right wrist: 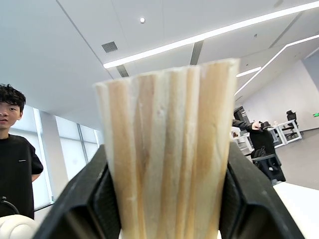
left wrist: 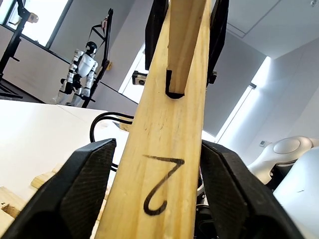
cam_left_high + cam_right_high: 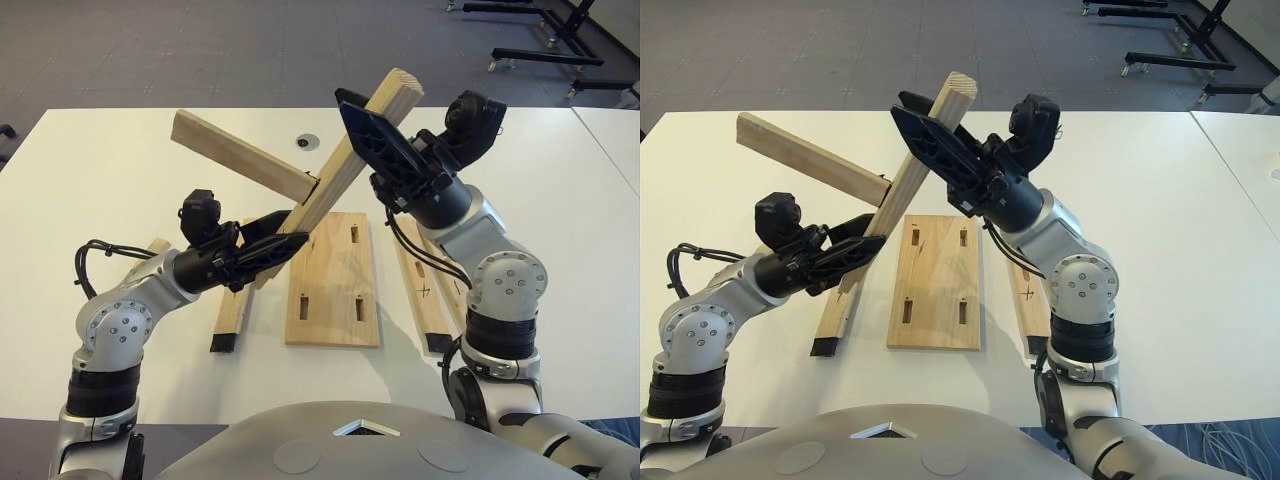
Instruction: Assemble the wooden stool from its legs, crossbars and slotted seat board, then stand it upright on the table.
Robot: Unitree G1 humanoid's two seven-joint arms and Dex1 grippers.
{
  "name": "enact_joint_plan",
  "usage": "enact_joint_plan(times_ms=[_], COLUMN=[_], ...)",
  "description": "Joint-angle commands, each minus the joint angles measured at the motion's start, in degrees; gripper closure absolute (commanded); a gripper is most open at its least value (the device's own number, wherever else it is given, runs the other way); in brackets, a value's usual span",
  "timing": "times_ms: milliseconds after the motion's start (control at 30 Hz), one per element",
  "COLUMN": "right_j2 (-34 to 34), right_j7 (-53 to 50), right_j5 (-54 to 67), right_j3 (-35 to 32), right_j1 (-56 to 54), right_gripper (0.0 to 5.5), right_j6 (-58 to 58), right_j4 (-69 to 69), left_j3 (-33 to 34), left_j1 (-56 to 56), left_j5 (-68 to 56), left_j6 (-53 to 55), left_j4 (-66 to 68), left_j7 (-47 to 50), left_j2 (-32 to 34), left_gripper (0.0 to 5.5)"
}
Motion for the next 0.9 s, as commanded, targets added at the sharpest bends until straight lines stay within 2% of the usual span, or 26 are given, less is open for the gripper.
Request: enact_joint_plan(times_ms=[33,167,267,467,667,900], right_j2=[-3.0,-6.8,-10.3,-16.0,-14.2,-15.3], right_j7=[2.2,2.8,4.8,19.1,27.5,34.1], right_j5=[-3.6,-6.4,-14.1,-34.9,-35.9,-35.5], right_j3=[-0.8,-4.8,-7.7,-1.1,0.6,1.5], right_j1=[-0.3,-1.8,-2.8,-1.1,0.5,0.8], right_gripper=[3.44,3.44,3.44,3.44,3.44,3.44], right_j6=[-1.2,-2.9,-8.9,-25.6,-30.6,-31.1], right_j4=[-0.7,2.0,5.8,17.5,23.3,26.4], left_j3=[1.0,2.5,2.7,-0.6,-2.7,-0.9], left_j1=[0.2,0.4,1.2,0.6,0.3,-1.6], left_j5=[1.9,3.1,5.7,12.6,16.4,14.1], left_j6=[0.0,-0.5,-1.1,-1.9,-2.2,0.0], left_j4=[1.6,3.3,3.7,3.8,2.8,2.9], left_j7=[3.3,4.9,5.8,5.9,5.2,6.8], left_j2=[0.1,0.1,0.8,1.1,1.8,1.2], left_gripper=[1.92,1.88,1.88,1.88,1.88,1.88])
